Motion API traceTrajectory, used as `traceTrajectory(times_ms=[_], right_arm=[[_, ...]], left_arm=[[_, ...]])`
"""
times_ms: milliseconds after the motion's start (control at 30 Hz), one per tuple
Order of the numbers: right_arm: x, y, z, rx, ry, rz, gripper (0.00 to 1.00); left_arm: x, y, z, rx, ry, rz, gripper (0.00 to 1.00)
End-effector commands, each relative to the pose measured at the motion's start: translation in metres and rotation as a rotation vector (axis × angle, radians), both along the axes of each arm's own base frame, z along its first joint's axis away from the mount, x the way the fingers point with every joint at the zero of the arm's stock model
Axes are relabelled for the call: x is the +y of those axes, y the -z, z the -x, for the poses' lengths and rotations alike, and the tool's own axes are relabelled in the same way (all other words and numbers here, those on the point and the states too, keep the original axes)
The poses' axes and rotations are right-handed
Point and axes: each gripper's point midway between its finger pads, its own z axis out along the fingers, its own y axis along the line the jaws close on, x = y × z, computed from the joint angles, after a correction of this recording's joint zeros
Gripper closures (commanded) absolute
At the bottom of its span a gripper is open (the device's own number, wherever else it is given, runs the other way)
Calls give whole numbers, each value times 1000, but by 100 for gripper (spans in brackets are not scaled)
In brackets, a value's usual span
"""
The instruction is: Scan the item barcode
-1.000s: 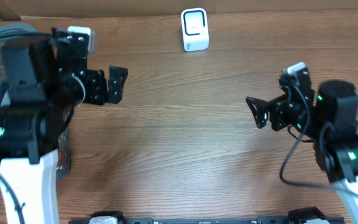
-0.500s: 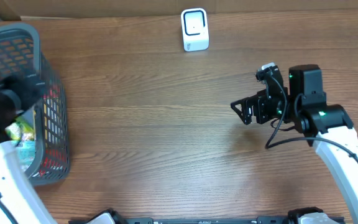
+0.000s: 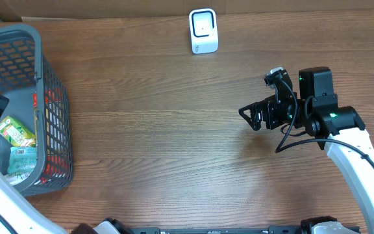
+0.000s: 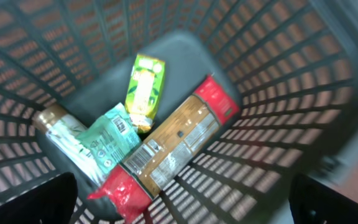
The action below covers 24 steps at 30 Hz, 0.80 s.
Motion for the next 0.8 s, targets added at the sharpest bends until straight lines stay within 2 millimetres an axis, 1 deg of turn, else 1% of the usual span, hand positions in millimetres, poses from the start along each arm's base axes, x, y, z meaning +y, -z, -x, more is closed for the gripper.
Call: traceTrajectory(times_ms=[0,133,267,333,367,433,500,633,767], right_arm=[[2,-12,-5,-28,0,-15,0],[2,-12,-5,-28,0,-15,0],[2,-12,-5,-28,0,-15,0],[2,-12,-5,-28,0,-15,0],[2,-12,-5,-28,0,-15,0],[2,-12,-5,-28,0,-15,0],[2,-12,-5,-28,0,-15,0],[2,-12,-5,-29,0,-15,0],[2,-11,-5,-27,0,-15,0]], left_arm=[[12,46,-3,71,-17,71,0],[12,83,-24,66,134,108,0],[10,118,-40,71,256,144,1],[13,139,-42,104,291,152,7],[16,154,-45,126,316,159,10],[19,171,-49,147,341,173,11],[19,189,-60,144,421,190,12],[14,214,-74,127,547,217,14],[14,243,-76,154,585,260,14]])
